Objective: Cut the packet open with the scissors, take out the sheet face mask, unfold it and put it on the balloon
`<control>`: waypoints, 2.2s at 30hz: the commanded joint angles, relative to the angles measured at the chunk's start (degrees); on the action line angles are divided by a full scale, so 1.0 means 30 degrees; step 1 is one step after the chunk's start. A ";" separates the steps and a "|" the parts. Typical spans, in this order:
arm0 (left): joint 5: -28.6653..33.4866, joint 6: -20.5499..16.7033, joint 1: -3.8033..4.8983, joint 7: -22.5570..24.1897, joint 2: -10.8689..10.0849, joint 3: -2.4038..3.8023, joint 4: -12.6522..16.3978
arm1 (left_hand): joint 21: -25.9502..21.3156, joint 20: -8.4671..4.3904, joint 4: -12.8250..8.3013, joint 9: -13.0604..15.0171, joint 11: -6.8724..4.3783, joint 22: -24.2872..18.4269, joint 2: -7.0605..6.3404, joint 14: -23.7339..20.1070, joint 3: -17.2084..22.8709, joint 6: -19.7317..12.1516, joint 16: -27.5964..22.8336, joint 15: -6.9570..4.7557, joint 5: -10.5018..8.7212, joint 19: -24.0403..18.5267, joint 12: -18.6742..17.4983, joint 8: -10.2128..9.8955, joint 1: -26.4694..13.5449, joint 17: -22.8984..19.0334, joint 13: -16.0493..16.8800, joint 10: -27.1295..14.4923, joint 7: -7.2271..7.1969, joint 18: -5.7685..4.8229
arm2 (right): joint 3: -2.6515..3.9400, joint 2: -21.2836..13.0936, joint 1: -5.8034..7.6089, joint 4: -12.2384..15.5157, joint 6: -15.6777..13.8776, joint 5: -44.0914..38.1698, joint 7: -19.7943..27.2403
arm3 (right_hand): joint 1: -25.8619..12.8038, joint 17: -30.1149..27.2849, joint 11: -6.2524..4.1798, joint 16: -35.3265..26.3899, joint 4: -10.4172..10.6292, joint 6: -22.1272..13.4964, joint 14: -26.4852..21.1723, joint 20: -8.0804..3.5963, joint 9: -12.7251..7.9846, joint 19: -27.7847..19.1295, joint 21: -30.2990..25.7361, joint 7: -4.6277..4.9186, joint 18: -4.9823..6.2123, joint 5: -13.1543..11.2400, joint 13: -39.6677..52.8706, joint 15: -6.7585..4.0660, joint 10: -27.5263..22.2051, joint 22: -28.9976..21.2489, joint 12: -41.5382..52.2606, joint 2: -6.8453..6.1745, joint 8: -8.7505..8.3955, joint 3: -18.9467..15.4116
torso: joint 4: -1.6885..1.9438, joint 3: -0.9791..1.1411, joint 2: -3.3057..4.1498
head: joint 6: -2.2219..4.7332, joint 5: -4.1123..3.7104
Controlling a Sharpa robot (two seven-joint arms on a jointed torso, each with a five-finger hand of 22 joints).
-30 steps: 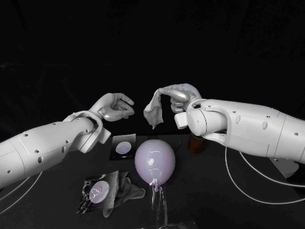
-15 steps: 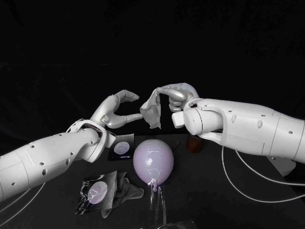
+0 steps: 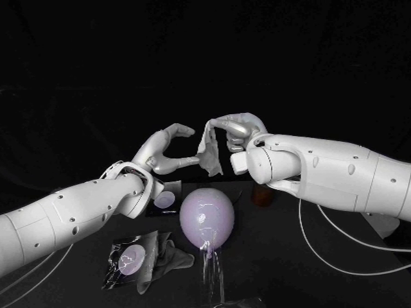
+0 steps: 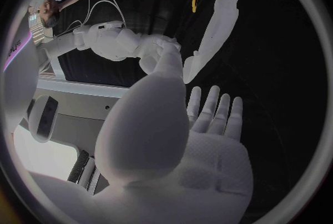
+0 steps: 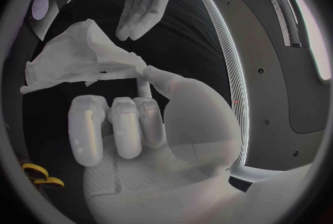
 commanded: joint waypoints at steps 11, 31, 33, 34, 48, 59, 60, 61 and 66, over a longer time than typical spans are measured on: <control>0.0266 -0.0050 -0.0007 -0.1710 0.1033 0.0054 -0.0816 | -0.0140 0.0023 -0.0077 -0.0195 -0.0155 -0.0234 0.0216 0.1184 0.2049 0.0364 -0.1333 -0.0167 -0.0079 0.1137 -0.0320 -0.0110 0.0533 -0.0856 -0.0770 0.1096 0.2861 0.0114 | 0.0020 -0.0232 0.0012 0.0800 -0.0053 -0.0397 0.0321 | -0.0074 0.5033 -0.0158 0.0075 -0.0030 0.0126 0.1975 -0.0117 0.2067 0.1179 0.0073 -0.0246 -0.0065 0.0047 0.5027 -0.0129 0.1992 0.4552 0.0066 0.0131 0.0502 0.0098 | 0.0003 -0.0002 -0.0003 | 0.0017 0.0028; -0.0154 0.0733 -0.0014 -0.2436 0.1221 0.0055 -0.0597 | -0.0835 -0.0002 0.0039 -0.0557 -0.0102 -0.0700 -0.0667 0.1031 -0.1906 0.0571 -0.2767 -0.0077 -0.0018 0.0558 -0.1144 -0.0637 -0.0439 -0.1597 -0.1039 0.1032 0.2907 0.0235 | 0.0020 0.0046 0.0012 0.0869 -0.0183 -0.0611 0.0360 | -0.0103 0.5033 -0.0171 0.0075 -0.0073 0.0123 0.1975 -0.0127 0.2101 0.1174 0.0063 -0.0258 -0.0062 0.0046 0.5027 -0.0141 0.1992 0.4549 0.0066 0.0124 0.0535 0.0150 | 0.0016 -0.0005 -0.0003 | -0.0021 -0.0009; -0.0151 0.0778 -0.0016 -0.2456 0.1184 0.0055 -0.0502 | -0.0876 0.0035 0.0068 -0.0618 -0.0086 -0.0716 -0.1081 0.0903 -0.3045 0.0501 -0.2979 -0.0066 -0.0005 0.0587 -0.1271 -0.0753 -0.0877 -0.1700 -0.1033 0.0949 0.2924 0.0152 | 0.0020 0.0083 0.0012 0.0825 -0.0211 -0.0640 0.0368 | -0.0103 0.5033 -0.0171 0.0075 -0.0073 0.0123 0.1975 -0.0127 0.2101 0.1174 0.0063 -0.0258 -0.0062 0.0046 0.5027 -0.0141 0.1992 0.4549 0.0066 0.0124 0.0535 0.0150 | 0.0010 -0.0005 0.0000 | -0.0013 -0.0034; -0.0152 0.0787 -0.0017 -0.2482 0.1166 0.0054 -0.0455 | -0.0879 0.0038 0.0078 -0.0627 -0.0084 -0.0717 -0.1178 0.0885 -0.3118 0.0496 -0.3012 -0.0064 0.0001 0.0603 -0.1292 -0.0769 -0.0932 -0.1716 -0.1032 0.0938 0.2922 0.0132 | 0.0020 0.0104 0.0012 0.0794 -0.0226 -0.0651 0.0371 | -0.0103 0.5033 -0.0171 0.0075 -0.0073 0.0123 0.1975 -0.0127 0.2101 0.1174 0.0063 -0.0258 -0.0062 0.0046 0.5027 -0.0141 0.1992 0.4549 0.0066 0.0124 0.0535 0.0150 | 0.0004 -0.0006 0.0002 | -0.0020 -0.0045; -0.0951 0.0394 -0.0140 -0.3599 0.1395 0.0052 -0.0656 | -0.1287 -0.0010 0.0065 -0.0821 0.0086 -0.0813 -0.1266 0.0162 -0.2337 -0.0427 -0.3813 0.0127 0.0013 -0.0035 -0.1792 -0.1171 -0.0209 -0.2096 -0.0995 0.0226 0.2866 -0.0031 | 0.0020 0.0084 0.0012 0.0892 -0.0377 -0.0722 0.0425 | -0.0136 0.5033 -0.0183 0.0075 -0.0121 0.0119 0.1975 -0.0138 0.2138 0.1177 0.0067 -0.0268 -0.0063 0.0048 0.5027 -0.0153 0.1992 0.4550 0.0066 0.0121 0.0570 0.0216 | -0.0006 -0.0008 0.0000 | -0.0055 0.0006; -0.0406 -0.1343 -0.0249 -0.5006 0.1688 0.0053 -0.1081 | -0.1174 -0.0004 -0.0001 -0.0618 -0.0114 -0.0702 -0.0119 0.1472 0.0164 -0.0202 -0.3452 -0.0080 -0.0062 0.0565 -0.1282 -0.0592 0.0503 -0.1847 -0.0896 0.0946 0.2955 0.0235 | 0.0020 -0.0034 0.0012 0.1268 -0.0428 -0.0755 0.0465 | -0.0143 0.5033 -0.0186 0.0075 -0.0138 0.0118 0.1975 -0.0142 0.2150 0.1184 0.0078 -0.0271 -0.0066 0.0048 0.5027 -0.0157 0.1992 0.4554 0.0066 0.0121 0.0581 0.0238 | -0.0003 -0.0003 -0.0002 | -0.0076 -0.0031; -0.0321 -0.1464 -0.0251 -0.5088 0.1708 0.0054 -0.1114 | -0.1095 -0.0001 -0.0024 -0.0580 -0.0161 -0.0663 0.0142 0.1814 0.0593 -0.0078 -0.3328 -0.0135 -0.0032 0.0820 -0.1188 -0.0483 0.0620 -0.1771 -0.0883 0.1100 0.2948 0.0280 | 0.0020 -0.0046 0.0012 0.1299 -0.0428 -0.0757 0.0468 | -0.0157 0.5033 -0.0193 0.0075 -0.0170 0.0114 0.1975 -0.0148 0.2170 0.1184 0.0076 -0.0276 -0.0066 0.0048 0.5027 -0.0164 0.1992 0.4553 0.0066 0.0121 0.0599 0.0282 | 0.0002 -0.0003 -0.0005 | -0.0069 -0.0021; -0.0234 -0.1566 -0.0253 -0.5147 0.1728 0.0054 -0.1145 | -0.0979 0.0003 -0.0087 -0.0532 -0.0216 -0.0610 0.0600 0.2238 0.1228 0.0108 -0.3171 -0.0206 -0.0083 0.1166 -0.1064 -0.0344 0.0887 -0.1680 -0.0863 0.1315 0.2945 0.0333 | 0.0020 -0.0058 0.0012 0.1328 -0.0431 -0.0761 0.0471 | -0.0157 0.5033 -0.0193 0.0075 -0.0170 0.0114 0.1975 -0.0148 0.2170 0.1184 0.0076 -0.0276 -0.0066 0.0048 0.5027 -0.0164 0.1992 0.4553 0.0066 0.0121 0.0599 0.0282 | 0.0004 -0.0004 -0.0006 | -0.0067 -0.0016; 0.0231 -0.2063 -0.0256 -0.5264 0.1846 0.0055 -0.1248 | -0.0756 0.0009 -0.0153 -0.0446 -0.0323 -0.0533 0.1108 0.3460 0.2669 0.0653 -0.2847 -0.0354 -0.0089 0.1883 -0.0786 -0.0011 0.1076 -0.1476 -0.0896 0.1871 0.2948 0.0396 | 0.0020 -0.0088 0.0012 0.1406 -0.0441 -0.0781 0.0477 | -0.0167 0.5033 -0.0196 0.0075 -0.0188 0.0112 0.1975 -0.0152 0.2183 0.1178 0.0066 -0.0279 -0.0063 0.0052 0.5027 -0.0168 0.1992 0.4550 0.0066 0.0123 0.0611 0.0311 | 0.0016 -0.0013 -0.0003 | -0.0009 0.0049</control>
